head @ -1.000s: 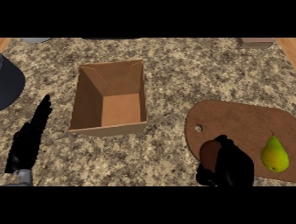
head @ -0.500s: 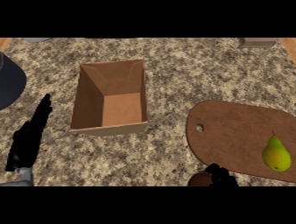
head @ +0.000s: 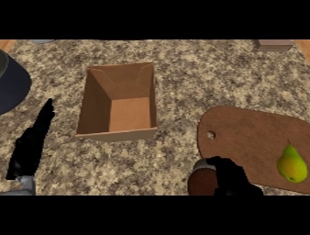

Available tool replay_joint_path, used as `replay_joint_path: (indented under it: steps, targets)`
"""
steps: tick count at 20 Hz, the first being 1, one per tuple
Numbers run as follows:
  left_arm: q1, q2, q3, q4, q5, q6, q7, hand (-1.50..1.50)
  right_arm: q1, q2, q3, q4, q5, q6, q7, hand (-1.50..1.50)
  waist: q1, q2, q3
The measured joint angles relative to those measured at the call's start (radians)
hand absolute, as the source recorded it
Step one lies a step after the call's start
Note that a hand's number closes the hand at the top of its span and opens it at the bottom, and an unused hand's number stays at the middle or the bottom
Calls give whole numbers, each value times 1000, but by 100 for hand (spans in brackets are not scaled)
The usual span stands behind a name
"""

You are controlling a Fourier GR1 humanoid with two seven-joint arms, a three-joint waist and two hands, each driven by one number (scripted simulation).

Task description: Pick the cupcake from the cutting board and place it in the cardboard box

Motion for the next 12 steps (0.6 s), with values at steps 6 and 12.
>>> replay_joint_path:
  steps: [6, 12]
  targets:
    - [-12, -1, -11, 1, 2, -14, 2, 0, -165, 9, 37, -51, -75, -7, 10, 150, 18, 6, -1]
    - [-22, -5, -20, 3, -7, -14, 1, 0, -389, 75, 21, -27, -195, 20, 84, 150, 31, 10, -2]
